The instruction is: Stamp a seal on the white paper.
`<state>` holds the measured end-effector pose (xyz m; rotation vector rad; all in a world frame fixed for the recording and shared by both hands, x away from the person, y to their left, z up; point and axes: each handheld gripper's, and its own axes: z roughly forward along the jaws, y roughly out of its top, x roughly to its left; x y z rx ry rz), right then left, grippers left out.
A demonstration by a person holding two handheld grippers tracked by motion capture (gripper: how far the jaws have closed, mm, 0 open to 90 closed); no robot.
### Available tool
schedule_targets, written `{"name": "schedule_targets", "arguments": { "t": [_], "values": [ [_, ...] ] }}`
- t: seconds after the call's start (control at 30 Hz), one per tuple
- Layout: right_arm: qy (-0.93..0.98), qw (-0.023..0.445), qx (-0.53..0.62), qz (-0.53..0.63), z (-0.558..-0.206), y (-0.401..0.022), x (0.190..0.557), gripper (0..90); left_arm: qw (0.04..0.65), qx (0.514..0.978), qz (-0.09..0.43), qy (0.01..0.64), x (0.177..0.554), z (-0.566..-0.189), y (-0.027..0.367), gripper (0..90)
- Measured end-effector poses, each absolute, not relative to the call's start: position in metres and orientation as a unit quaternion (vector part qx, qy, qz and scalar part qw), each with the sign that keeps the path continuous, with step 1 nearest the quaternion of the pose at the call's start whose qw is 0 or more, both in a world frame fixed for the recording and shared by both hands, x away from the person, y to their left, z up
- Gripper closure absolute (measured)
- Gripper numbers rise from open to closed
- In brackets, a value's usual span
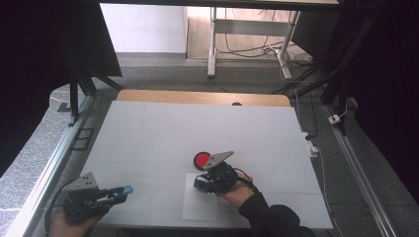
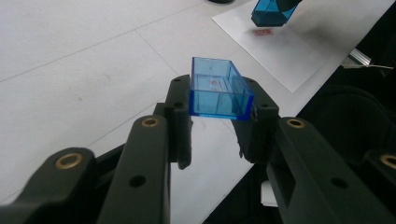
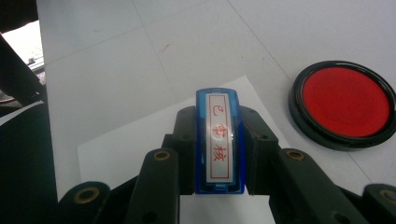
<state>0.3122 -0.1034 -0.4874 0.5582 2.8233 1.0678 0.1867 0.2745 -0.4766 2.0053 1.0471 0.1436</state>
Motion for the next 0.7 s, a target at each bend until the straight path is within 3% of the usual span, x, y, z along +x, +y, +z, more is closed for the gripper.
{"name": "schedule_targets", "arguments": {
  "t": [0.7],
  "values": [
    [0.909,0.038,0.167,0.380,-0.465,-0.107,0.307,71.1,0.424,0.802,0.056,0.416,0.187,-0.476,0.274,68.5]
  ]
}}
